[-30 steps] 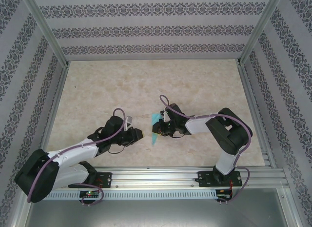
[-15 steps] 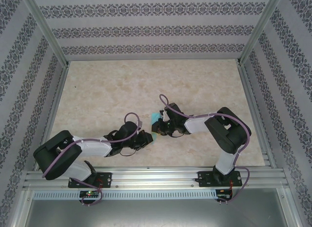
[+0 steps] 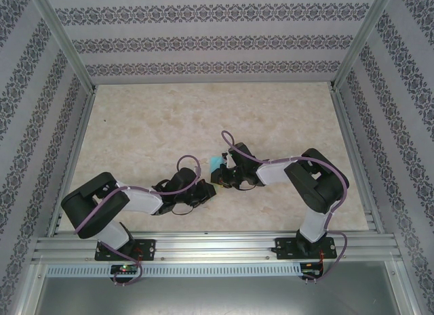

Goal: Fold a paper plane with a square sheet of paper (fold left side to right side)
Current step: Fold the wing for the fifth time at the center of the table.

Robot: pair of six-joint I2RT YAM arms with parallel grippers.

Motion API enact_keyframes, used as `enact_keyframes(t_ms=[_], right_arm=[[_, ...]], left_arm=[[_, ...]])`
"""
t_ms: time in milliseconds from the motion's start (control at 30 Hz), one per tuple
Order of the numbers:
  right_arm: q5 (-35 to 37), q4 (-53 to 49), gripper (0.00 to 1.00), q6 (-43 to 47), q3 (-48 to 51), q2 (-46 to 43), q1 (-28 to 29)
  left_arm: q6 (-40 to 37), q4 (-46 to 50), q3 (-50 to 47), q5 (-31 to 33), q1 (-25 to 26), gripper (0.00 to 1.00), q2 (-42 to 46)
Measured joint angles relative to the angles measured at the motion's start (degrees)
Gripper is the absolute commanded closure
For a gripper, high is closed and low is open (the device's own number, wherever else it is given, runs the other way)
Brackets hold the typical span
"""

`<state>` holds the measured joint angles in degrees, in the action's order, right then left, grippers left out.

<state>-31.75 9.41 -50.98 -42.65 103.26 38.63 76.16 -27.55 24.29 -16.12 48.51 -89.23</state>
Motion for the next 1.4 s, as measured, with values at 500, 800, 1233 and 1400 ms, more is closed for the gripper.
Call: enact_keyframes(t_ms=[500,800,1233,1400], right_arm=[[0.0,-0.2,0.82,0.0,-0.1,0.0,0.0],[0.0,-0.7,0.82,0.1,-0.4,0.0,0.0],[-0.7,-4.5,0.82,2.8,-2.6,0.5,-0.9],[-0.7,-6.8,0.82,4.7,-3.8,0.8,-2.1]], left_arm=[[0.8,-0.2,0.2,-0.1,0.0,0.91,-3.2],[2.3,0.2,0.2,0.0,0.0,0.96,-3.2],[2.9,1.0,0.2,0.4,0.1,0.97,-2.9],[3.1,1.0,0.2,0.4,0.1,0.97,-2.9]])
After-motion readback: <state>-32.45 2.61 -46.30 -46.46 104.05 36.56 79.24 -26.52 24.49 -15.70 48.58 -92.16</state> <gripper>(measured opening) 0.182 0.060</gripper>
